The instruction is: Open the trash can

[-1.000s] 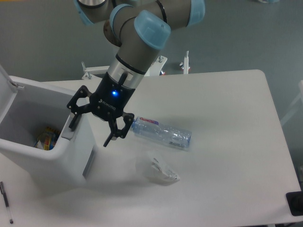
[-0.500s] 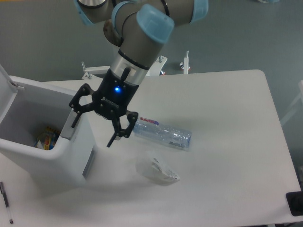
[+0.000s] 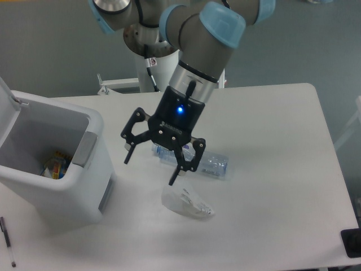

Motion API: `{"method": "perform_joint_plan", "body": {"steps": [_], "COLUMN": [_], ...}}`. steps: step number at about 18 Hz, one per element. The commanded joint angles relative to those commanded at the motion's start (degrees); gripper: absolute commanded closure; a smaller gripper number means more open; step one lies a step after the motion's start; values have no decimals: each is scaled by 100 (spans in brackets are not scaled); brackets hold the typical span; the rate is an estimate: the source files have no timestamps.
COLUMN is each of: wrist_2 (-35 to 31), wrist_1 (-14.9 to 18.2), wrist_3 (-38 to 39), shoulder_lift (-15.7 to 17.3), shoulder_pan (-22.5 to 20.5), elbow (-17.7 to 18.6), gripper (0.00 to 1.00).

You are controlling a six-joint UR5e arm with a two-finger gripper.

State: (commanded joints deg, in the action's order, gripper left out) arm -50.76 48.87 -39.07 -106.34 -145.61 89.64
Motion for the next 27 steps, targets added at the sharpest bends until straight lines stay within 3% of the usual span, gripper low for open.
{"method": "perform_joint_plan", "body": {"steps": [5,6,12,14,20,27], "wrist_2": [-1681,-2248,-3298,-3501,-3616,-3625], "wrist_1": [53,148,1036,1186,1151,1099], "wrist_3": [-706,-1186,-2218,-2245,-2860,-2887], "shoulder_lift": [-150,-246,-642,-713,-678,-651], "shoulder_pan": [-407,-546,-574,-469,-416,-407], "elbow": [80,54,-288,-421,-386,-280], "gripper": [0,0,0,0,0,0]}}
